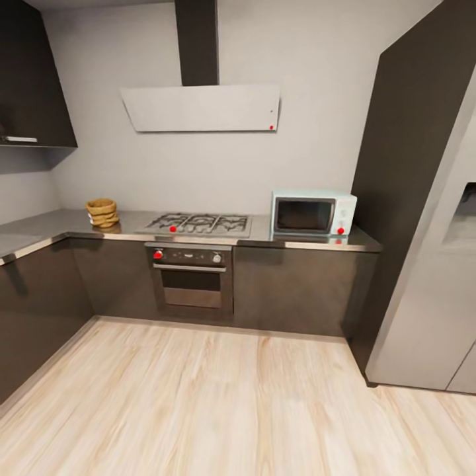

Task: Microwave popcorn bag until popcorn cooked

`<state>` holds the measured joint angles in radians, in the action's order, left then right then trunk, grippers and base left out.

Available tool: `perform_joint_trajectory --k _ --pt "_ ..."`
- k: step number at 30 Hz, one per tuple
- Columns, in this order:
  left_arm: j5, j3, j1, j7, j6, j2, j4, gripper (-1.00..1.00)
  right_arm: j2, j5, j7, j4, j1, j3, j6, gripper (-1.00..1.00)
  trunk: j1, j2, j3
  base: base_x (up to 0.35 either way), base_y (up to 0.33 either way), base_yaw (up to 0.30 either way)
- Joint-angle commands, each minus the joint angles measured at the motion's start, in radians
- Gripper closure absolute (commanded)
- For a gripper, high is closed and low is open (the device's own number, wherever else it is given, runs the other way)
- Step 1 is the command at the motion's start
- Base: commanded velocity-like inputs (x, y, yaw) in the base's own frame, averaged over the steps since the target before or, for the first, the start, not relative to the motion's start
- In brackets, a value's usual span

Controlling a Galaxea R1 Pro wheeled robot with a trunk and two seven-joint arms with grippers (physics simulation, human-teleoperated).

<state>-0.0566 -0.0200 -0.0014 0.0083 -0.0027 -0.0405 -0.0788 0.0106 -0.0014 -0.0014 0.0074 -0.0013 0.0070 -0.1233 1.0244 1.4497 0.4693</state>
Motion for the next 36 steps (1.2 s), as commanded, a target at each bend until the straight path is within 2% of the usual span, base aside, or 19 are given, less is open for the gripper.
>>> perform_joint_trajectory --k 1,13,36 --pt "-0.006 -0.001 0.0 0.001 0.0 0.0 -0.001 -1.0 0.0 0.0 0.0 0.001 0.0 0.001 -0.005 -1.0 0.001 0.0 0.001 0.32 0.0 0.0" --pt "-0.003 -0.003 0.0 0.001 -0.002 0.0 -0.001 -1.0 0.0 -0.003 0.0 0.002 0.0 0.0 -0.006 -1.0 0.001 0.0 0.001 0.311 0.0 -0.002" --pt "0.0 -0.003 0.0 0.001 -0.003 -0.001 -0.004 -1.0 0.0 -0.009 0.0 0.002 0.0 -0.001 -0.004 -1.0 0.001 0.0 0.001 0.011 0.0 -0.203"
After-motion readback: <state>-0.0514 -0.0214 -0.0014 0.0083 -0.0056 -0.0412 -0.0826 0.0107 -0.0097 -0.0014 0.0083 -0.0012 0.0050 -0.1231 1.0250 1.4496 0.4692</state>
